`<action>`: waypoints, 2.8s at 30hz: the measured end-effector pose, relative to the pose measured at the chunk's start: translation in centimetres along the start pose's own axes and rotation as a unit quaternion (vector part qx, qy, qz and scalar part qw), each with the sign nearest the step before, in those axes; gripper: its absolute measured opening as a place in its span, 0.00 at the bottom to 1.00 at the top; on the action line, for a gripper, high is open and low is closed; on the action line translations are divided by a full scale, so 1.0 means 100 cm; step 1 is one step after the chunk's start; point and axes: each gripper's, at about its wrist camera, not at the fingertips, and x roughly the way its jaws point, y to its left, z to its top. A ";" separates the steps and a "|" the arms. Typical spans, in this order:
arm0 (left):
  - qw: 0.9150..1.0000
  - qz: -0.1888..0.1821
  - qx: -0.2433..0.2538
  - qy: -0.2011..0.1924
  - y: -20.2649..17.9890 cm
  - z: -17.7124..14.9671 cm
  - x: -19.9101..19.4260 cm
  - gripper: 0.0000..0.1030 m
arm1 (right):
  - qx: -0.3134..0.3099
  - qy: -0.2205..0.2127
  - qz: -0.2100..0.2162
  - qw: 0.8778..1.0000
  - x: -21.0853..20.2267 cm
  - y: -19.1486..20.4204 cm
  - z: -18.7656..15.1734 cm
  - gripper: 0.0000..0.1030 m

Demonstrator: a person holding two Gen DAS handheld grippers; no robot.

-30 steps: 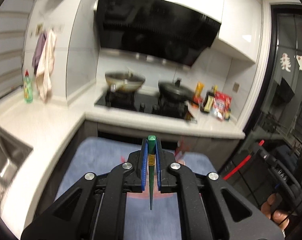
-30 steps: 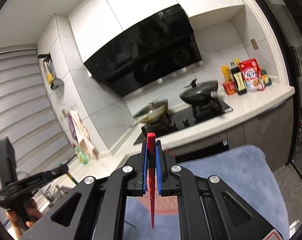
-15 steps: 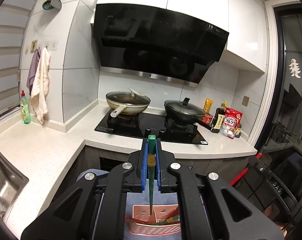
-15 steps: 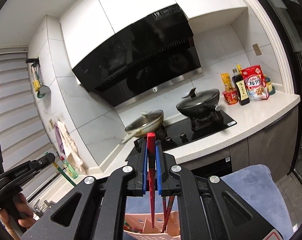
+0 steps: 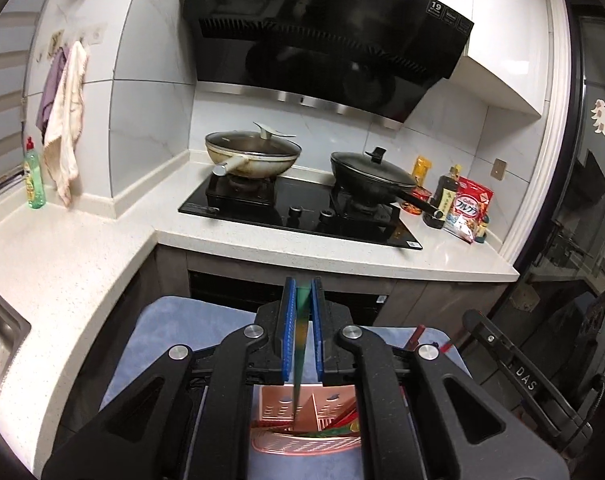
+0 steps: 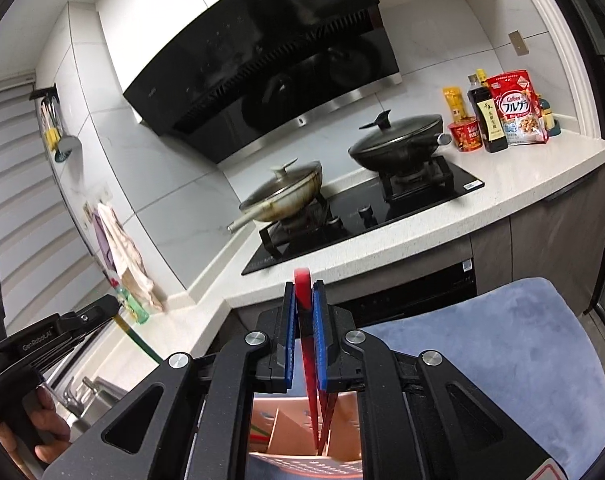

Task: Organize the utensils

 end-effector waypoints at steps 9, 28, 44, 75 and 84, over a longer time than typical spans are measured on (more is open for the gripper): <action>0.999 0.039 0.009 -0.022 0.000 -0.002 -0.024 0.62 | -0.026 -0.018 -0.001 1.000 -0.027 0.013 0.011 0.30; 0.990 0.114 0.021 0.077 0.008 -0.096 -0.052 0.62 | -0.129 0.085 -0.070 0.986 -0.084 0.037 -0.075 0.48; 0.982 0.143 0.014 0.124 0.012 -0.163 -0.066 0.85 | -0.149 0.122 -0.117 0.974 -0.104 0.039 -0.138 0.64; 0.977 0.151 0.027 0.148 0.003 -0.184 -0.052 0.93 | -0.138 0.143 -0.132 0.971 -0.094 0.024 -0.151 0.94; 0.976 0.149 0.028 0.156 0.002 -0.186 -0.047 0.93 | -0.134 0.147 -0.136 0.971 -0.091 0.022 -0.153 0.94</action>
